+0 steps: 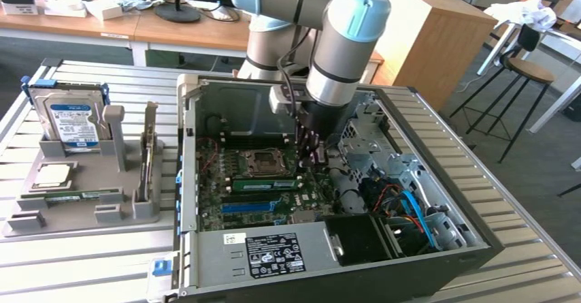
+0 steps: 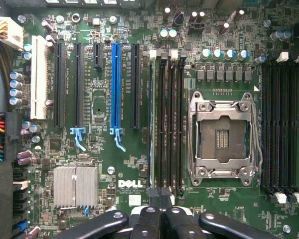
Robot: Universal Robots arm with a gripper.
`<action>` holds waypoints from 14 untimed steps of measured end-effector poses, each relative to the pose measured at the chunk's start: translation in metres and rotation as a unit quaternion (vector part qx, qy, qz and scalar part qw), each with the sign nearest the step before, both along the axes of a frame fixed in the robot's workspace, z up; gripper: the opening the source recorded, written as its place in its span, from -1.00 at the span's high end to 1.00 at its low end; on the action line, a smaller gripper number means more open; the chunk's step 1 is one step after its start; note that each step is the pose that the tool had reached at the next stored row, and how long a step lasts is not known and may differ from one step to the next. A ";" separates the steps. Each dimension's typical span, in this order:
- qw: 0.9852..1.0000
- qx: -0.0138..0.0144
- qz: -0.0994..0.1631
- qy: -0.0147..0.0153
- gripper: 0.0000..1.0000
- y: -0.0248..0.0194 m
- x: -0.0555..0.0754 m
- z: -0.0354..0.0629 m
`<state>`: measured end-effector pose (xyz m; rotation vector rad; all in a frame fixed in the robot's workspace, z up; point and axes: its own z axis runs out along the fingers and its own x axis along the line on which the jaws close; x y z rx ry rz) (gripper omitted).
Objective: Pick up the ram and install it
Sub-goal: 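Press down the ram until it locks into place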
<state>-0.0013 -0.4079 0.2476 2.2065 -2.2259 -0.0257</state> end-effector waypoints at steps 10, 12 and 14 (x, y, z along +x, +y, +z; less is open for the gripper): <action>1.000 0.002 0.000 -0.001 0.80 0.0000 -0.012 0.0000; 1.000 0.003 0.000 -0.002 0.80 0.0000 -0.016 0.0000; 1.000 0.004 0.000 -0.002 0.80 0.0000 -0.019 0.0000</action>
